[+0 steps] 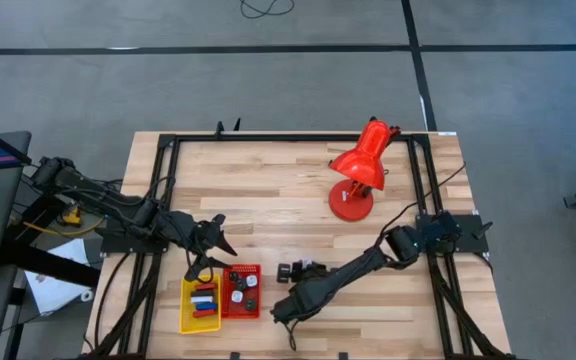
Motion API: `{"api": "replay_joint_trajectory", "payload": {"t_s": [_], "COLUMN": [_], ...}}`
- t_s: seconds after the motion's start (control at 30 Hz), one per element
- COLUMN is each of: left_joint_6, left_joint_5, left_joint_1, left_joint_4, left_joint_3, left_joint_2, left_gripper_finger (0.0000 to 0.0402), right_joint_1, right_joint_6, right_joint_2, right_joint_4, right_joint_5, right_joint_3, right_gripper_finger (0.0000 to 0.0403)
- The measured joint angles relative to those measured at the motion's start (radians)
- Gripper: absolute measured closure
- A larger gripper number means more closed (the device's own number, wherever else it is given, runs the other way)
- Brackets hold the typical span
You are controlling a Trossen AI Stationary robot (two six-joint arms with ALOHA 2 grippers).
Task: Pick & Place Office items
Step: Put the pink charger adapter into the red bin
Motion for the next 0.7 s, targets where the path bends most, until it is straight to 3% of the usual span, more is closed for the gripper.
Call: {"api": "replay_joint_trajectory", "payload": {"t_s": [0.3,0.43,0.53,0.7], "left_joint_6": [0.0,0.0,0.0,0.006], "left_joint_5": [0.0,0.0,0.0,0.0], "left_joint_1": [0.0,0.0,0.0,0.0], "left_joint_4": [-0.002,-0.002,-0.001,0.006], "left_joint_3": [0.0,0.0,0.0,0.0], "left_joint_2": [0.0,0.0,0.0,0.0], "left_gripper_finger": [0.0233,0.0233,0.0233,0.0233], "right_joint_1": [0.002,0.002,-0.002,-0.025], "right_joint_6": [0.036,0.112,0.323,0.756], "right_joint_2": [-0.002,-0.003,-0.017,-0.137], "right_joint_4": [-0.002,-0.007,-0.058,-0.065], "right_joint_5": [-0.008,0.083,0.084,-0.093], "right_joint_3": [-0.001,-0.001,0.037,0.066], "right_gripper_finger": [0.0159,0.0139,0.0134,0.0134]}}
